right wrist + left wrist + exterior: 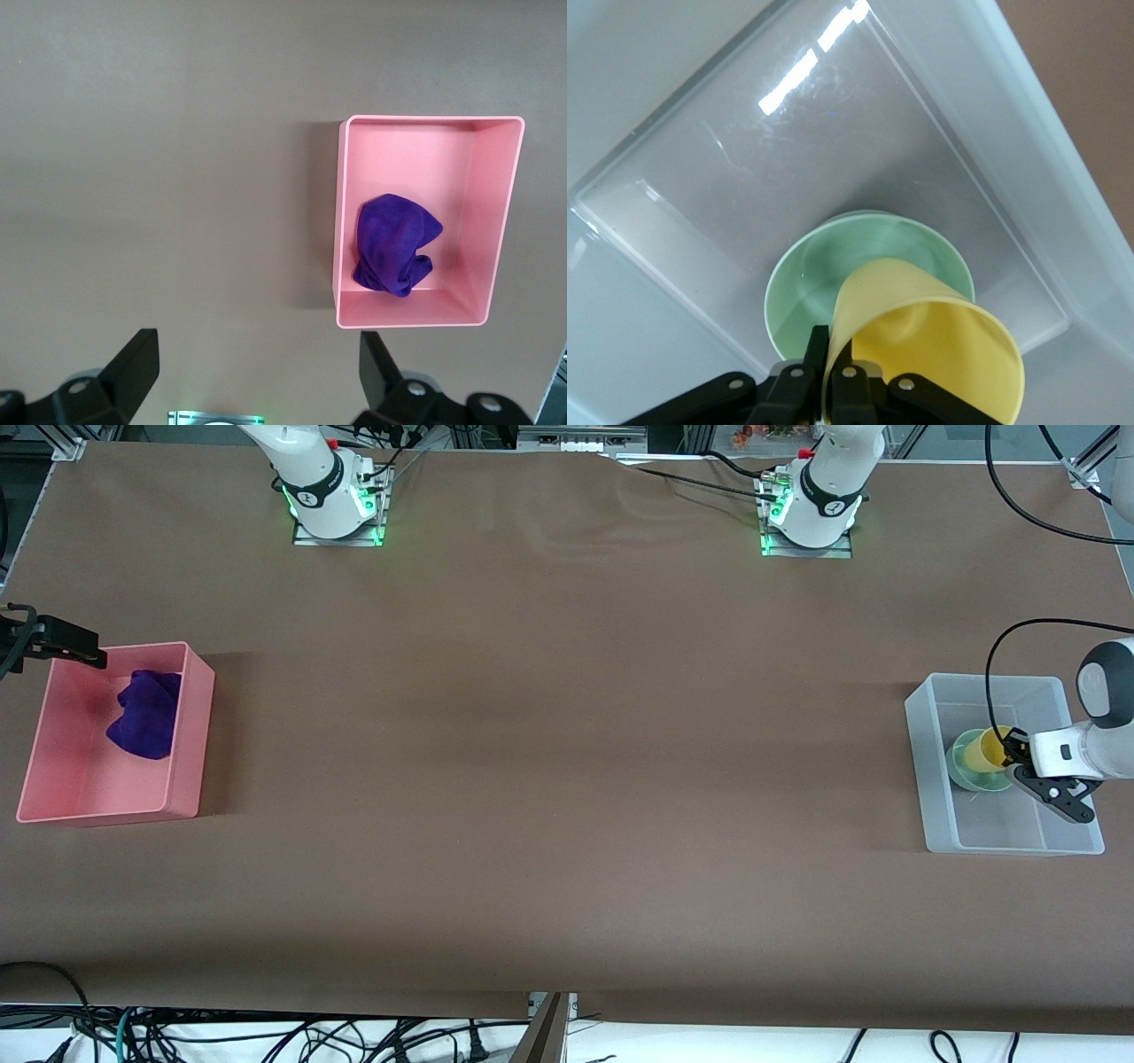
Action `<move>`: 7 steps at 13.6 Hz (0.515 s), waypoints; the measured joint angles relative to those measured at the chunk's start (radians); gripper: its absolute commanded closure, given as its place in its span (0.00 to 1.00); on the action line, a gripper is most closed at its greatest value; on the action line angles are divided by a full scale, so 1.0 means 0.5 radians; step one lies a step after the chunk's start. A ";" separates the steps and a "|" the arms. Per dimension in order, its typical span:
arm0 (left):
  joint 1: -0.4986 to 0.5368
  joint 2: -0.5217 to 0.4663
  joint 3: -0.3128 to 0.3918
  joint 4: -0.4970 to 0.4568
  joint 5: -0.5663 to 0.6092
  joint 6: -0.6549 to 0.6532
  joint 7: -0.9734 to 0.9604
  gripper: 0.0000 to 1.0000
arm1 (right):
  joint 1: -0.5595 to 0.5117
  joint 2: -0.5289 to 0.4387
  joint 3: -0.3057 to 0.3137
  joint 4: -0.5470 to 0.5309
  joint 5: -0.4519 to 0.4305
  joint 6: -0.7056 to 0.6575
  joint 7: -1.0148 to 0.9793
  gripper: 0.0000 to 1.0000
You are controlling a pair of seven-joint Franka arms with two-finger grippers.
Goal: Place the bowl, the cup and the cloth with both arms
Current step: 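Carry the yellow cup with the left gripper and set it in the bowl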
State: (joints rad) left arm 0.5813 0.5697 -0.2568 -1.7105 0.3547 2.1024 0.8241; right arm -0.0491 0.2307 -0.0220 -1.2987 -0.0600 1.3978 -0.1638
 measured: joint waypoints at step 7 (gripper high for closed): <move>-0.004 -0.308 -0.230 0.149 -0.136 -0.406 -0.063 0.00 | 0.000 0.000 0.000 0.000 0.000 0.001 0.000 0.00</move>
State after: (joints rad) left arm 0.5791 0.4155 -0.3718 -1.6360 0.2867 1.8992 0.7927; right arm -0.0491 0.2308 -0.0220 -1.2987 -0.0600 1.3984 -0.1637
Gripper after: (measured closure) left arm 0.216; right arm 0.000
